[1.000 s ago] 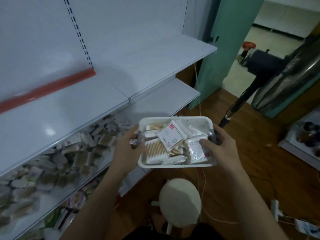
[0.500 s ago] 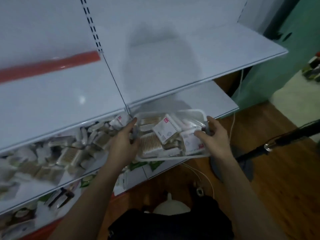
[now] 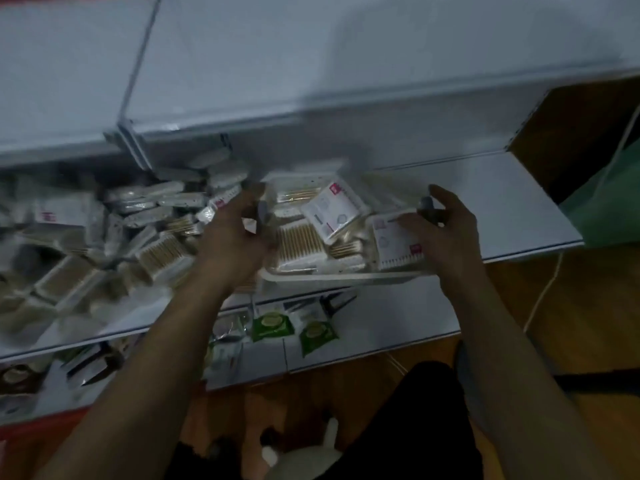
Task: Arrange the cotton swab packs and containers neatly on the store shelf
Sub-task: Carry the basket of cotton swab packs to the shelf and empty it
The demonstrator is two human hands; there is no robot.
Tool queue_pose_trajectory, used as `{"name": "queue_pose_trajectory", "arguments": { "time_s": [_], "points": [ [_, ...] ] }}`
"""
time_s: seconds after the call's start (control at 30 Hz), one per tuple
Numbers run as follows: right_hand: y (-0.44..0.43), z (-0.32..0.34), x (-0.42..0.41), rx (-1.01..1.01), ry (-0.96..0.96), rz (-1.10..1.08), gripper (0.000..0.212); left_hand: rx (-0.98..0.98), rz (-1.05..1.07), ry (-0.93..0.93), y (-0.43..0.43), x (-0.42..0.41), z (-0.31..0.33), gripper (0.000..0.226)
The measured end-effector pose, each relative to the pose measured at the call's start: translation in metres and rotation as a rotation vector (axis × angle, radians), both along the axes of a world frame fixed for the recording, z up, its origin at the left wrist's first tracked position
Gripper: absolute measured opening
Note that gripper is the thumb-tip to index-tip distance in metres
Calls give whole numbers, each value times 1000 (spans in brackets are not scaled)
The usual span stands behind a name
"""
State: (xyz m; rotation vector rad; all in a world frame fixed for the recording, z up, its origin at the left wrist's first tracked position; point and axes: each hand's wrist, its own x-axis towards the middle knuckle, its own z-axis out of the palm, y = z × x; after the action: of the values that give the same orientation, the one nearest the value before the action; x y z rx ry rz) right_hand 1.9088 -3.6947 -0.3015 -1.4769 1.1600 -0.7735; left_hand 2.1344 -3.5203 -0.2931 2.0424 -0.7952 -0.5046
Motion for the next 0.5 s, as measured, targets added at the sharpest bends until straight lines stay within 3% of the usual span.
{"name": "queue_pose_trajectory", "arguments": {
  "time_s": [0.1,0.3,0.43,0.5],
  "points": [
    [-16,-35,9,-129,21,2,69,-49,-26,-19,-10,12,-37,62],
    [-47,-73,28,-356,71,59,97,-231,-34,-79,-30,26,-81,62],
    [-39,-69,26,-348,38,-5,89,-277,-63,39,-31,10,-84,57],
    [-36,-60,24,-325,36,-21,88,-276,-51,12,-30,4,-78,55]
  ]
}}
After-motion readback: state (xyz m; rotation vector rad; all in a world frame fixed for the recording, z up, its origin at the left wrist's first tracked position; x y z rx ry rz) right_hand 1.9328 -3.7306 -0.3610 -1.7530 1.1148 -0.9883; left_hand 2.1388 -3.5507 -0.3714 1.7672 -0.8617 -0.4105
